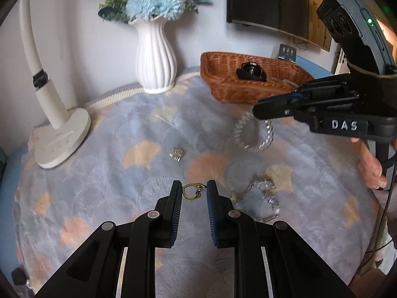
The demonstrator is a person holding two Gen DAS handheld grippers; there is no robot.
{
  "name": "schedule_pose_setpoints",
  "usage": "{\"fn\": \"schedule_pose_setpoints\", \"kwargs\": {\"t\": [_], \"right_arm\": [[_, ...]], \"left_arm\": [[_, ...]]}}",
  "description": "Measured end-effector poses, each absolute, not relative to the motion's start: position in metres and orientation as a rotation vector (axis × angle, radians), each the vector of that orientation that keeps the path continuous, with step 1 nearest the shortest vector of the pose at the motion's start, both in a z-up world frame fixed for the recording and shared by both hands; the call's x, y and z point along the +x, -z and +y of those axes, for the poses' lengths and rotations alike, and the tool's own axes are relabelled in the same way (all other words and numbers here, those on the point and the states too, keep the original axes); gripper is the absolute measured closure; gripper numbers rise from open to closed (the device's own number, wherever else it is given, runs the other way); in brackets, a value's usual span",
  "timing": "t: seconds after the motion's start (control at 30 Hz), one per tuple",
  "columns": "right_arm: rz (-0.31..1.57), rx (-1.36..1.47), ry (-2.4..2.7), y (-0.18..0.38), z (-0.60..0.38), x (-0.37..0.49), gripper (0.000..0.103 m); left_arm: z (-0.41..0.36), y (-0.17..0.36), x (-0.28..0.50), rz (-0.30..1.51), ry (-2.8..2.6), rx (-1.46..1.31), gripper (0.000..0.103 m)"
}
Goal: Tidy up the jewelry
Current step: 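Grasp the gold ring with the left gripper while the right gripper grasps the clear beaded bracelet, then carry the gold ring and beaded bracelet into the wicker basket and release both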
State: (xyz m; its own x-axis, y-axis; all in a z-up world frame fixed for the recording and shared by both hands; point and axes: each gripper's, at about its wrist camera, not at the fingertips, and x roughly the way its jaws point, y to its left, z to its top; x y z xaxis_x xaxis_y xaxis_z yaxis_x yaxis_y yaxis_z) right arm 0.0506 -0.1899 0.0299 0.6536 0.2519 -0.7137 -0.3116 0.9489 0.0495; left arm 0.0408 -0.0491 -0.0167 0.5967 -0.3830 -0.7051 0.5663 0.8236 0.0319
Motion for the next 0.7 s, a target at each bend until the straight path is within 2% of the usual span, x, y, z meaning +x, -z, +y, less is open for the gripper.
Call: {"fn": "schedule_pose_setpoints", "kwargs": {"t": [0.43,0.7], "right_arm": [[0.700,-0.021,-0.238,-0.081,-0.242,0.017,0.094],[0.633,0.002,-0.129,-0.119,-0.297,0.010,0.094]], "left_arm": [[-0.084,-0.027,0.038,0.661,0.594,0.277,0.083],[-0.140,-0.066,0.064,0.618,0.637,0.371,0.083]]}}
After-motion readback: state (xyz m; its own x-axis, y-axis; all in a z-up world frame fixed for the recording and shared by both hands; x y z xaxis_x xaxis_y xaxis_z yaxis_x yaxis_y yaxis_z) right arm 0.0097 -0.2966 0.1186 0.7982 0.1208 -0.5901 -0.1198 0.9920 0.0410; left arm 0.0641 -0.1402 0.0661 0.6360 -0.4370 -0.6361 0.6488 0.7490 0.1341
